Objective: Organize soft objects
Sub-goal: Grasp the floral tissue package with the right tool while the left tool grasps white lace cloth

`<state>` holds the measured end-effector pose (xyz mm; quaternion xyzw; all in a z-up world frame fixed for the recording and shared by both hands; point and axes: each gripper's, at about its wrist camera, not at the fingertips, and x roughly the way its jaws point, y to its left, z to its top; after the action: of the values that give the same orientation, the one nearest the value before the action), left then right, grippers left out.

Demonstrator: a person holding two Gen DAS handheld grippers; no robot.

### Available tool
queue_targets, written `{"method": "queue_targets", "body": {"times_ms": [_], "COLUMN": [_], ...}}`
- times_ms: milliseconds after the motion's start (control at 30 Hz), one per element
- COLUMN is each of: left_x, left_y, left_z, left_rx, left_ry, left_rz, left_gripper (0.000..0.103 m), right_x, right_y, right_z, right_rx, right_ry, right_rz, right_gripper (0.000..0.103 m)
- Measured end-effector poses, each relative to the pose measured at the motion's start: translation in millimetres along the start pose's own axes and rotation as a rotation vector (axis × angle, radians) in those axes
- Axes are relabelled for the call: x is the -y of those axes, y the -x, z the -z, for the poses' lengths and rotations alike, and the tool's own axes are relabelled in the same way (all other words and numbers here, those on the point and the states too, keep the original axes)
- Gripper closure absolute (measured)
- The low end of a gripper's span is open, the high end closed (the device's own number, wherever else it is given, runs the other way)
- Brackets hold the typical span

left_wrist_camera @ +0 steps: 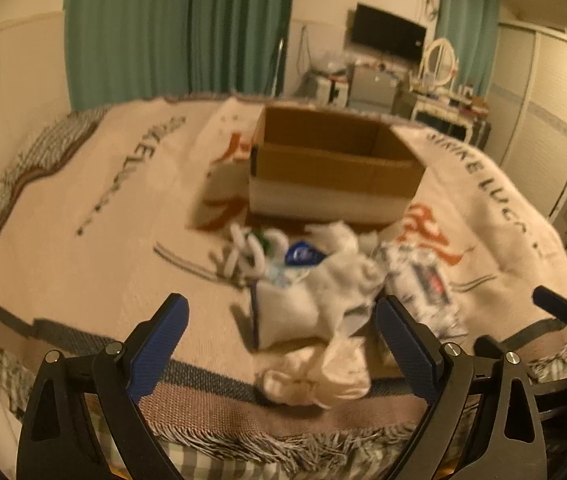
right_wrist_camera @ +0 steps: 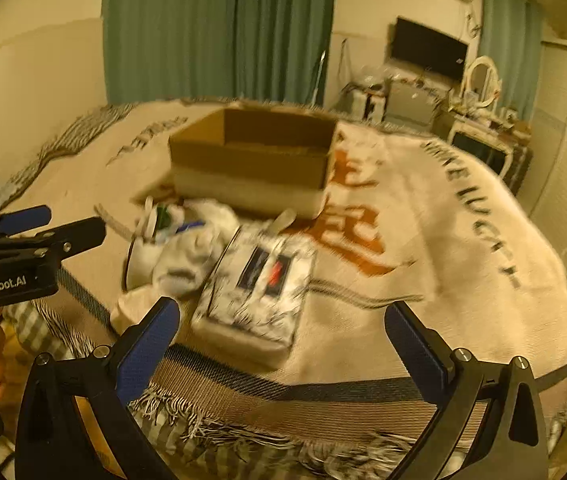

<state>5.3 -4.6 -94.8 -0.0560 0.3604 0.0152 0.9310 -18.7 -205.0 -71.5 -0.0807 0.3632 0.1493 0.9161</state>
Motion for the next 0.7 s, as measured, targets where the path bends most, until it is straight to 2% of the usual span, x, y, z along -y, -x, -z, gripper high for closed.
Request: {"method": "queue_targets", "body": {"times_ms": [133,233,367,567,700], "left_x": [-5.1,-12.1,-6.1,-1.2,7.6], "left_y": [-16.8,-24.7,-29.8,-33.4,-42.7], "left_z": [11.6,16.6,25.9,30.2,36.7], "left_rx": [-0.058,-0.084,-0.107,-0.131,-0.179], "left_ry": [0.007,0.025,-0.009,-0.031,-0.057], "left_rz": [-0.028,-0.007,0.013,0.043,0.085], "left_gripper": [0.007,0.007,0.007,0.007,0.007], "right_x": [-7.5,-12.5,-11.7,-2.2,7.5], "right_y": [-36.7,-65.7,-89.9,-79.6,-64.2], "right_z": [4.4,7.1,13.7,16.3,13.4], "right_rx": [-0.073,-0.131,-0.205,-0.179,-0.137], "right_ry": [-0.011,-0.020,-0.056,-0.097,-0.119], "right_rz": [-0.055,-0.065,-0.113,-0.105,-0.089], "right_gripper": [0.000,0.001,0.015,0.026,0.027]}}
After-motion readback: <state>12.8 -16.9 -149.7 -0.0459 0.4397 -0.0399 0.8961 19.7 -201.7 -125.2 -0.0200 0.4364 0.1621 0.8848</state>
